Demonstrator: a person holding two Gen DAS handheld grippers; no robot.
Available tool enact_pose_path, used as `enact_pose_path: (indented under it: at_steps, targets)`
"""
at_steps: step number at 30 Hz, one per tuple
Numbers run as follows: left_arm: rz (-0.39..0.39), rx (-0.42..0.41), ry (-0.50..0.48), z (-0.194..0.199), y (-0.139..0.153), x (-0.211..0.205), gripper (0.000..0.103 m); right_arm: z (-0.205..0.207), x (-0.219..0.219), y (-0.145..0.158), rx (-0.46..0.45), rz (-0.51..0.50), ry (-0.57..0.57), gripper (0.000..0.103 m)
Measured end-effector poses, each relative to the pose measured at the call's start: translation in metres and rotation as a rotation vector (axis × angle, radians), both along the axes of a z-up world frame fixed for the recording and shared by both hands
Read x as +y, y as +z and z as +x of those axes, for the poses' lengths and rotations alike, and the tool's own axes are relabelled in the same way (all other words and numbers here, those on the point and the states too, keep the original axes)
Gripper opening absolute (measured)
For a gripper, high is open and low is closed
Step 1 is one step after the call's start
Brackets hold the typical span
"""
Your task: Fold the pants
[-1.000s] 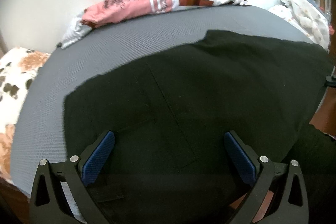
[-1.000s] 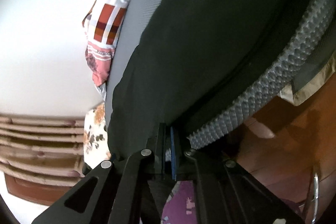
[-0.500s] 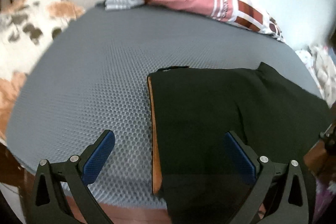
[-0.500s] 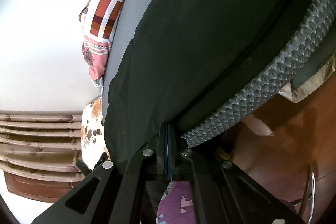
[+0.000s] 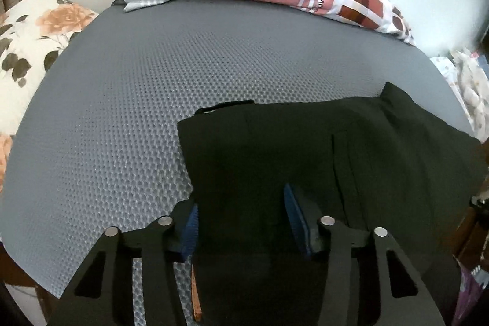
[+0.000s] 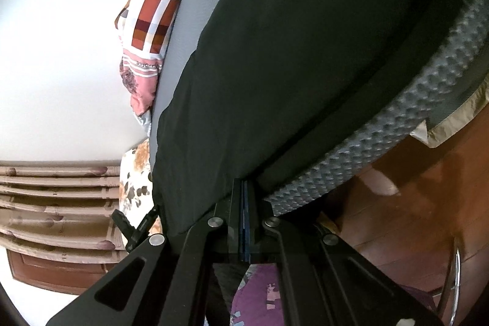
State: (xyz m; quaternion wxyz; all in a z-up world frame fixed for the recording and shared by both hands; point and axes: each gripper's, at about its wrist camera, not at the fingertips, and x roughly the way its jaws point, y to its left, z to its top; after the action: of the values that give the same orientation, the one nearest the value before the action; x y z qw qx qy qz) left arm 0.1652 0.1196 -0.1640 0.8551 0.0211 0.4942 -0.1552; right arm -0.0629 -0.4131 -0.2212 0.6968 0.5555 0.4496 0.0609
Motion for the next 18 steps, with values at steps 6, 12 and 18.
enact_pose_path:
  at_steps: [6,12,18]
  targets:
    - [0.041,-0.004,0.013,0.013,0.008,0.018,0.034,0.014,0.014,-0.002,-0.017,0.005,0.033,0.0]
    - [0.045,-0.029,0.058,0.008,0.012,0.04,0.034,0.025,0.024,-0.006,-0.034,0.04,0.06,0.0]
    - [0.185,-0.122,0.074,-0.012,0.025,0.024,0.042,0.025,0.026,-0.005,-0.044,0.039,0.075,0.0]
